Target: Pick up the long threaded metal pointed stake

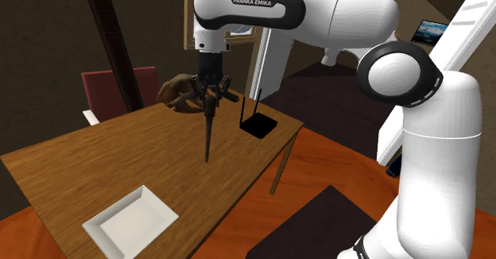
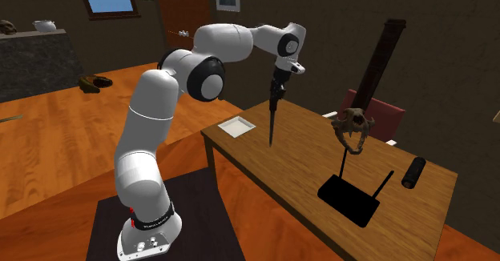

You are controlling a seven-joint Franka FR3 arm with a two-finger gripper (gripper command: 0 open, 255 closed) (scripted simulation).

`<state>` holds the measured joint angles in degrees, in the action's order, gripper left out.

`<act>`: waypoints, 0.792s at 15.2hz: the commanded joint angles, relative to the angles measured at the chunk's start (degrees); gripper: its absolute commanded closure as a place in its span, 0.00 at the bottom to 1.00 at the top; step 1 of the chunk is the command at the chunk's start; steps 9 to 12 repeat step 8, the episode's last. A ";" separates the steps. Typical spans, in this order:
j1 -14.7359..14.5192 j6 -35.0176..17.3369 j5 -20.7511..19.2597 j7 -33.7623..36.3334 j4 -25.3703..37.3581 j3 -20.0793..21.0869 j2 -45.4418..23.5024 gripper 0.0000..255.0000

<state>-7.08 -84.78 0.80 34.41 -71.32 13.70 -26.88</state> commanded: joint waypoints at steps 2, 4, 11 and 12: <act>-0.21 2.54 -0.07 0.26 2.99 0.04 -0.45 1.00; -0.37 4.31 -0.12 0.42 5.15 0.06 -0.84 1.00; -0.57 6.28 -0.21 0.61 7.67 0.09 -1.38 1.00; -0.57 6.28 -0.21 0.61 7.67 0.09 -1.38 1.00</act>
